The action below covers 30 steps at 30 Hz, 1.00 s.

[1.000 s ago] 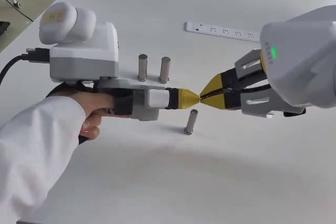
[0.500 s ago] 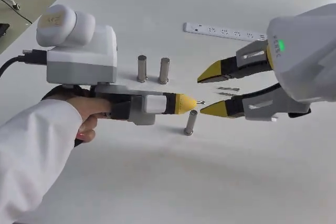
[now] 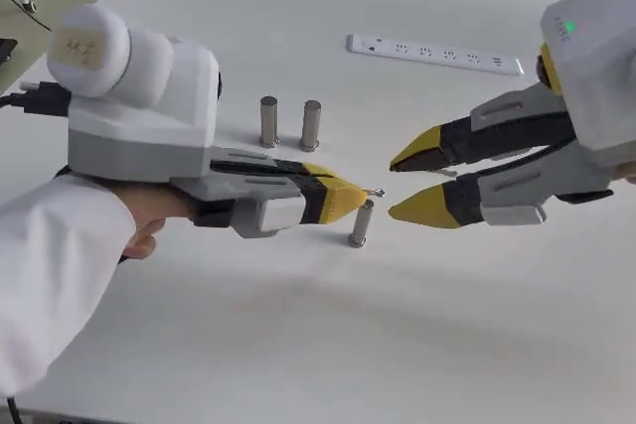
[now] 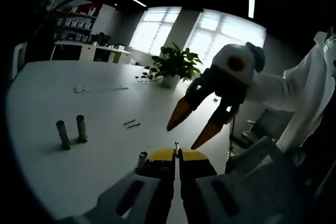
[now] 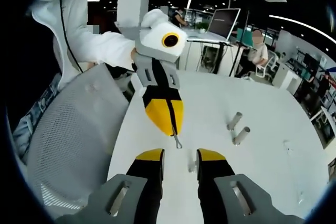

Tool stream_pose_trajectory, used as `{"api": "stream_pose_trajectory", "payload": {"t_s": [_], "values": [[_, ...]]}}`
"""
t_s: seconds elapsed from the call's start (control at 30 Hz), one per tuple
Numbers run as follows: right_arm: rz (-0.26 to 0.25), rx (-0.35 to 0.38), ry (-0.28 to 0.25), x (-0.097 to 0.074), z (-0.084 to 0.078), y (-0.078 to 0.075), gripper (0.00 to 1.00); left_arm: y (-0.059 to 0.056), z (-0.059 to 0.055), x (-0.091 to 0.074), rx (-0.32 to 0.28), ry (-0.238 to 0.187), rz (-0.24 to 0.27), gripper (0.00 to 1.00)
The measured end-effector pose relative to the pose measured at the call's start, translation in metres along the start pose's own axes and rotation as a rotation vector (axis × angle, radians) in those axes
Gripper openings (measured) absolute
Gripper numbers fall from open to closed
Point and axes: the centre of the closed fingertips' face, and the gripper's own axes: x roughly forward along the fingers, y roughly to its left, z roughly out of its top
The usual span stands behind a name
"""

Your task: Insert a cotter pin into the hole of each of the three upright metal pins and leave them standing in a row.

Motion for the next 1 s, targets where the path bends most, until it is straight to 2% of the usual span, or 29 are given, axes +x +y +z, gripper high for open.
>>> {"api": "stream_pose_trajectory", "payload": {"t_s": [0.1, 0.13, 0.23, 0.3, 0.37, 0.5, 0.73, 0.77, 0.87, 1.0], "values": [[0.015, 0.014, -0.003, 0.002, 0.002, 0.005, 0.20, -0.005, 0.002, -0.001, 0.024, 0.003, -0.021, 0.00], [0.034, 0.037, -0.015, 0.001, 0.003, 0.006, 0.20, -0.006, 0.003, -0.002, 0.070, 0.005, -0.028, 0.00], [0.068, 0.060, -0.022, 0.000, 0.004, 0.009, 0.17, -0.010, 0.004, -0.003, 0.120, 0.006, -0.040, 0.00], [0.100, 0.080, -0.023, 0.000, 0.005, 0.013, 0.12, -0.012, 0.007, -0.004, 0.149, -0.007, -0.053, 0.00], [0.109, 0.104, -0.028, 0.001, 0.006, 0.013, 0.11, -0.015, 0.009, -0.005, 0.167, -0.015, -0.067, 0.00], [0.137, 0.135, -0.054, 0.003, 0.012, 0.017, 0.09, -0.018, 0.005, -0.005, 0.216, 0.008, -0.083, 0.00], [0.177, 0.127, -0.044, 0.005, 0.012, 0.022, 0.02, -0.020, 0.003, -0.005, 0.255, 0.020, -0.101, 0.00], [0.188, 0.130, -0.044, 0.004, 0.012, 0.024, 0.00, -0.020, 0.002, -0.006, 0.278, 0.022, -0.102, 0.00], [0.203, 0.119, -0.035, 0.004, 0.011, 0.027, 0.00, -0.021, 0.000, -0.006, 0.317, 0.033, -0.113, 0.00], [0.229, 0.112, -0.025, 0.004, 0.010, 0.032, 0.00, -0.022, -0.003, -0.006, 0.329, 0.042, -0.126, 0.00]]}}
